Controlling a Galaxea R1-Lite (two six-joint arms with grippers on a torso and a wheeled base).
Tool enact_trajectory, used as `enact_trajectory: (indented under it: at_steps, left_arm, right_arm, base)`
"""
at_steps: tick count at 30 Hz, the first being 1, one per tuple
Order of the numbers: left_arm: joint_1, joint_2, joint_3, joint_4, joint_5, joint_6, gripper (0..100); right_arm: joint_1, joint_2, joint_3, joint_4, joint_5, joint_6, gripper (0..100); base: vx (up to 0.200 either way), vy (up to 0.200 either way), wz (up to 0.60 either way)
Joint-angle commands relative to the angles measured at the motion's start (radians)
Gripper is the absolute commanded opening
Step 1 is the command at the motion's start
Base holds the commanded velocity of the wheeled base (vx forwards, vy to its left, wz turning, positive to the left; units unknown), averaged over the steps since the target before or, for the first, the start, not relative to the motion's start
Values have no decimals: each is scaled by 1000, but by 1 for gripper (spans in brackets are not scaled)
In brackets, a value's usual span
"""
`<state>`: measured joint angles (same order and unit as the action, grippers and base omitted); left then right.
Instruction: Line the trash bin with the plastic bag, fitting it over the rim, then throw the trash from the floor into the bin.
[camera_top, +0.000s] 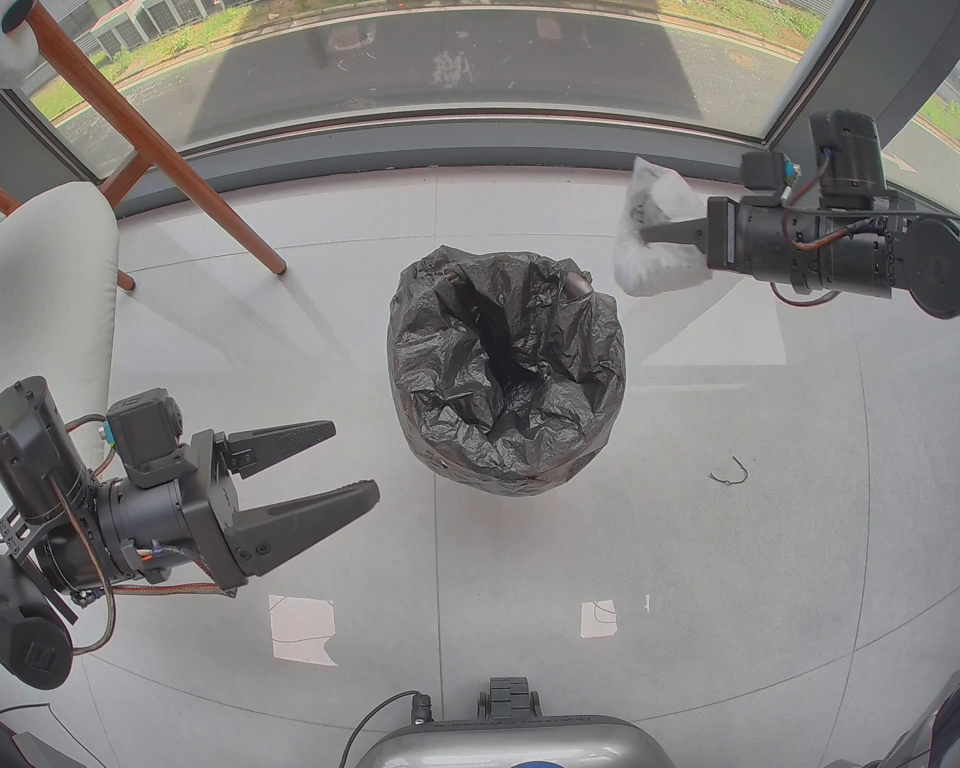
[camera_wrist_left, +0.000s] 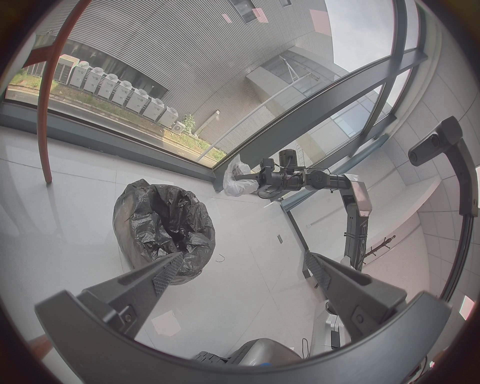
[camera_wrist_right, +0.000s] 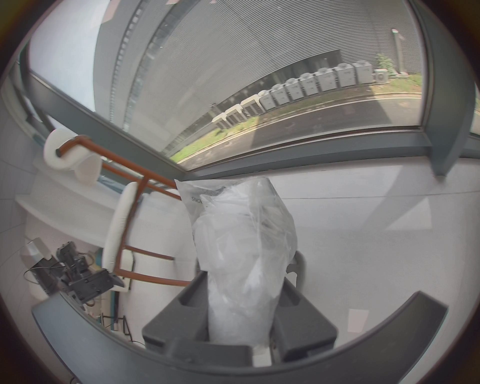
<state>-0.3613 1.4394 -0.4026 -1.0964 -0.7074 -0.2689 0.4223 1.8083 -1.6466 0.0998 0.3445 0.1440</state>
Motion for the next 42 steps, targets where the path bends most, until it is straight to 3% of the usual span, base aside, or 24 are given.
enact_trajectory:
  at_steps: [1,5,6,12,18,24,26,31,36,39,42]
  left_arm:
    - [5,-22,-5,0,2,0,100]
    - [12,-22,19,0,3,5,100]
    - [12,-22,22,0,3,5,100]
    - [28,-39,37,0,5,4,100]
    - [41,-65,71,0,5,5,100]
    - [59,-166,126,1,6,5,100]
    - [64,-228,174,1,3,7,100]
    - [65,-353,280,0,-6,10,100]
    - [65,-530,344,10,6,20,100]
    - [68,-580,349,23,26,19,100]
    - [127,-698,372,93,197,22,100]
  right_arm:
    - [78,77,-58,-37,-1,-8,0]
    - [115,102,-76,-49,-4,-3,0]
    - [116,102,-75,-49,-4,-4,100]
    - [119,46,-27,-46,-2,-1,100]
    - [119,-109,125,-46,-9,-3,100]
    - [102,-438,461,-46,-200,3,100]
    - [75,-570,617,-46,-300,11,100]
    - [61,-807,895,-60,-406,12,100]
    - [46,-1115,1159,-52,-587,14,100]
    - [15,-1213,1235,-48,-622,9,100]
    - [-42,-1406,1358,-45,-625,-67,100]
  base:
    - [0,0,0]
    - [0,0,0]
    - [0,0,0]
    - [0,0,0]
    - [0,0,0]
    - [0,0,0]
    - [0,0,0]
    - [0,0,0]
    - [0,0,0]
    - [0,0,0]
    - [0,0,0]
